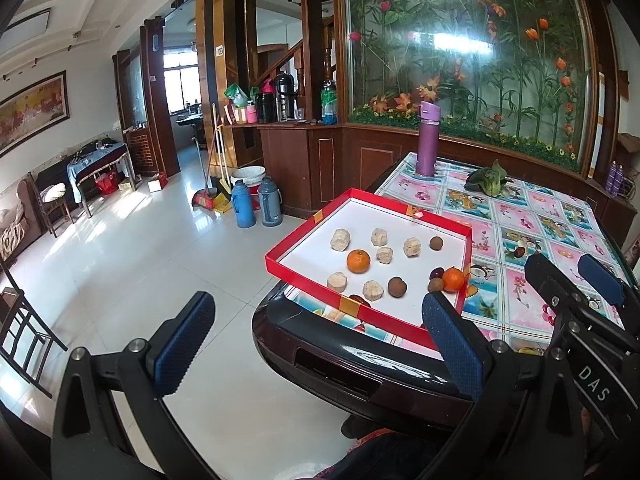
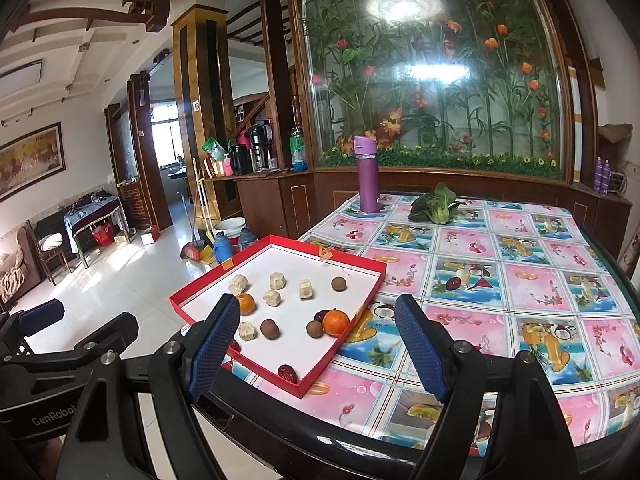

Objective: Organize fruits

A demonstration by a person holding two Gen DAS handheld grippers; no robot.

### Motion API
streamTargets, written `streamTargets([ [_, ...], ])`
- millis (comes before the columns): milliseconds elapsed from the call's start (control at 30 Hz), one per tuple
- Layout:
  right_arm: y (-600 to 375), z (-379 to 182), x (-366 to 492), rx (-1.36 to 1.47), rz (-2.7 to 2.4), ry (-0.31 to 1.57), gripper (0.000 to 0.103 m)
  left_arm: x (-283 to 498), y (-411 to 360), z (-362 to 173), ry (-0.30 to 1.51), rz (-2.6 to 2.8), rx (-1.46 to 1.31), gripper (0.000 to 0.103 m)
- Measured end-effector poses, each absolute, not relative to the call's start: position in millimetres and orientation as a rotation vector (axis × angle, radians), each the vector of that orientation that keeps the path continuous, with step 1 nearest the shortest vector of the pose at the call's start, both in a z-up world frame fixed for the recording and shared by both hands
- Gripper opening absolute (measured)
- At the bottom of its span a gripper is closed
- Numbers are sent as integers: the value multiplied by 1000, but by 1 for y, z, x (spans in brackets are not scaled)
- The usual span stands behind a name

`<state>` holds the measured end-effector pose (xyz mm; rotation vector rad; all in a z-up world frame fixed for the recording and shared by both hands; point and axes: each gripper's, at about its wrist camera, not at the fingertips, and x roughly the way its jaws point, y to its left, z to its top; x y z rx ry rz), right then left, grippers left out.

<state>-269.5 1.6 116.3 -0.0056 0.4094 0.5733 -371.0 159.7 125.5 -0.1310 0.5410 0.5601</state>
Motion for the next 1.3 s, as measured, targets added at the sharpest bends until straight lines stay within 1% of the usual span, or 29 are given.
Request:
streamTargets([
  [333,11,114,-263,-5,591,415,80,-367,170,126,544,577,-140,103],
  [767,41,118,-247,-34,611,419,80,-353,202,128,549,598,-172,103],
  [1300,88,106,-201,-17,646,518,80,-314,241,126,580,625,-144,103],
])
